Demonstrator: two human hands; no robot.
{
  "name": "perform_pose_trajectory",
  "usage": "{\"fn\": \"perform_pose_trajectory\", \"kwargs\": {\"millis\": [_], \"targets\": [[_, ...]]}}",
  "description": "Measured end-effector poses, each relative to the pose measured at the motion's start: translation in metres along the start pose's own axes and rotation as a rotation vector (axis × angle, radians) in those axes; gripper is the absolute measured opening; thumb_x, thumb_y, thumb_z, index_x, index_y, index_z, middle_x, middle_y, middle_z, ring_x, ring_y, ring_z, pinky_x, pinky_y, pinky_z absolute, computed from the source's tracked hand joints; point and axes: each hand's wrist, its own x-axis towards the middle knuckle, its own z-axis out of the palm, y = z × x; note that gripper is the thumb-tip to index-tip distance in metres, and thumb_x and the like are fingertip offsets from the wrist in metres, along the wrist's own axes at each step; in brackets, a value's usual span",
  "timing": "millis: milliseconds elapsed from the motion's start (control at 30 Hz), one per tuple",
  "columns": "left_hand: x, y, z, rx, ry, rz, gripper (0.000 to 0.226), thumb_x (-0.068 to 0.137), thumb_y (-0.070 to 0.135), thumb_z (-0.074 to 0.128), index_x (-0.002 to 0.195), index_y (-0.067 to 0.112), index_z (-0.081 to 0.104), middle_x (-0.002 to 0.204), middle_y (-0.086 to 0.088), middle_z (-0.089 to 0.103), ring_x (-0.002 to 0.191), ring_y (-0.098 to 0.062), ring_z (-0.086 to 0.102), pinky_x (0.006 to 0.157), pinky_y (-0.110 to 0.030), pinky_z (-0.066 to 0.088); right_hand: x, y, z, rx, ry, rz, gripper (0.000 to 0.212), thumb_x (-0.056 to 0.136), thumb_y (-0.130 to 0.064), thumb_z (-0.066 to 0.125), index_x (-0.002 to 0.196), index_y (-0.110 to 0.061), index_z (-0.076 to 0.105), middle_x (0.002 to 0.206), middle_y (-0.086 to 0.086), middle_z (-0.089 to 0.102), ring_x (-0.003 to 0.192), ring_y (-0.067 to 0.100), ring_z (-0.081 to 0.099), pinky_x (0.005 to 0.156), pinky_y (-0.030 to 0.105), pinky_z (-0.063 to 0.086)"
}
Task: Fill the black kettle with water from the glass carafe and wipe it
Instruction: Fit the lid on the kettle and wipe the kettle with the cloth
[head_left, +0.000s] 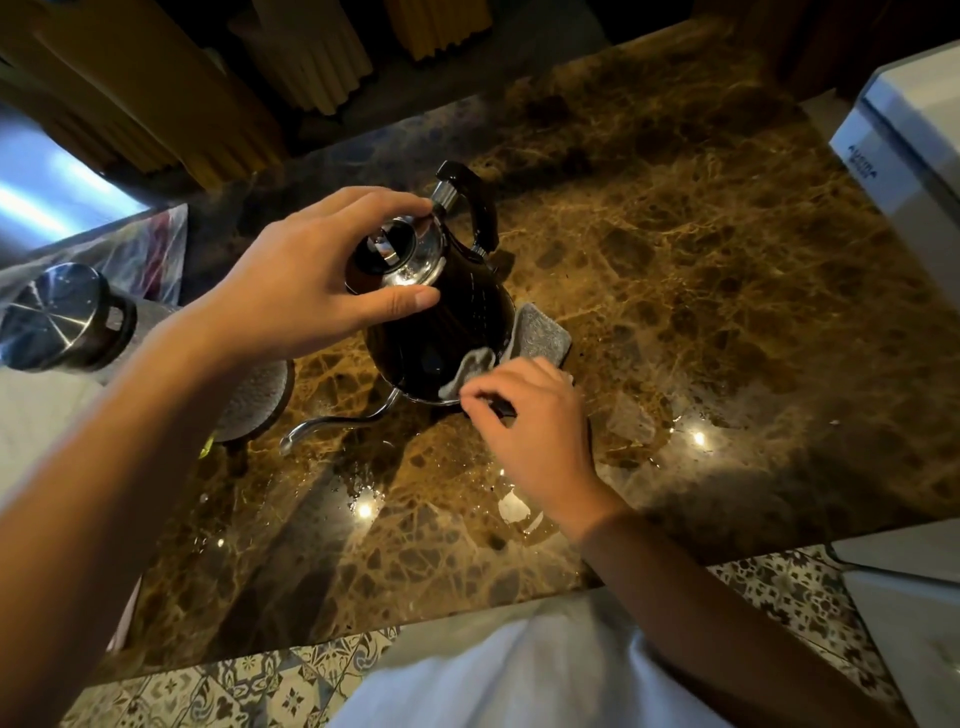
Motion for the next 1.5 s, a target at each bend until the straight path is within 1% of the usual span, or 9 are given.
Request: {"fn": "perform_pose_trajectory", "kwargs": {"millis": [167,300,367,500,733,1000,1100,1300,1500], "targets": [[0.001,-0.001,0.0,0.012,-0.003,-0.006,0.089,0.078,0.079,0.05,0.154,0.034,0.042,0.159,0.008,0.043,0.139,-0.013,0.046,0.109,-0.038,0.04,-0.005,0.007,-0.001,-0.104,-0.006,-0.002,0.005,0.091,-0.023,0.075,0.094,-0.023,0.079,0.092,-0.007,0.072,0.091,0.018,0.064,0.08,0.042,0.056],[0.0,-0.001,0.0,0.015,-0.001,0.0,0.087,0.079,0.078,0.05,0.154,0.034,0.042,0.159,0.007,0.043,0.14,-0.016,0.047,0.112,-0.044,0.042,0.021,-0.006,-0.024,0.263,0.11,0.146,0.007,0.093,-0.027,0.07,0.094,-0.026,0.077,0.079,-0.012,0.068,0.07,0.003,0.062,0.06,0.022,0.052],[0.0,0.0,-0.001,0.018,-0.004,-0.001,0.087,0.079,0.078,0.05,0.154,0.034,0.042,0.159,0.006,0.044,0.141,-0.016,0.047,0.112,-0.047,0.043,0.038,-0.015,-0.034,0.443,0.172,0.209,0.006,0.092,-0.021,0.075,0.093,-0.026,0.078,0.077,-0.004,0.07,0.064,0.01,0.063,0.054,0.026,0.052],[0.0,0.001,-0.001,0.019,-0.004,-0.009,0.087,0.079,0.078,0.052,0.154,0.035,0.042,0.159,0.007,0.044,0.141,-0.017,0.047,0.111,-0.048,0.044,0.061,-0.026,-0.034,0.521,0.137,0.158,0.009,0.091,-0.018,0.079,0.097,-0.024,0.08,0.086,-0.002,0.077,0.078,0.024,0.071,0.07,0.042,0.06],[0.0,-0.001,0.0,0.01,-0.001,-0.001,0.082,0.082,0.072,0.057,0.154,0.035,0.042,0.159,0.007,0.043,0.141,-0.017,0.046,0.112,-0.046,0.043,0.065,0.014,-0.019,0.51,0.12,0.29,0.016,0.095,-0.014,0.076,0.102,-0.028,0.08,0.109,0.0,0.071,0.097,0.002,0.068,0.086,0.02,0.052],[0.0,-0.003,-0.002,0.012,-0.013,0.004,0.087,0.079,0.079,0.051,0.154,0.036,0.041,0.159,0.008,0.043,0.14,-0.016,0.047,0.111,-0.045,0.043,0.06,0.041,-0.037,-0.278,-0.087,0.015,0.065,0.088,-0.025,0.072,0.15,-0.031,0.05,0.144,-0.005,0.057,0.129,0.021,0.048,0.105,0.042,0.04],[0.001,-0.003,-0.001,0.015,-0.012,0.002,0.087,0.079,0.079,0.051,0.154,0.036,0.041,0.159,0.008,0.042,0.14,-0.015,0.047,0.111,-0.044,0.043,0.068,0.046,-0.043,-0.438,-0.214,0.094,0.054,0.094,-0.027,0.073,0.146,-0.025,0.057,0.139,0.0,0.061,0.127,0.027,0.052,0.104,0.04,0.038],[0.0,-0.003,-0.001,0.0,-0.009,0.003,0.08,0.085,0.073,0.06,0.154,0.037,0.042,0.159,0.009,0.042,0.141,-0.016,0.046,0.112,-0.047,0.043,0.074,0.009,-0.058,0.135,-0.01,0.036,0.03,0.086,-0.021,0.084,0.115,-0.016,0.076,0.105,-0.006,0.07,0.09,-0.005,0.062,0.078,0.007,0.044],[-0.002,-0.001,-0.003,-0.016,0.012,0.044,0.082,0.08,0.072,0.058,0.15,0.03,0.05,0.156,0.006,0.048,0.141,-0.014,0.048,0.115,-0.046,0.043,0.066,-0.025,-0.033,0.133,0.131,-0.105,0.029,0.094,-0.021,0.077,0.118,-0.005,0.075,0.11,0.008,0.07,0.106,0.024,0.062,0.093,0.028,0.049]]}}
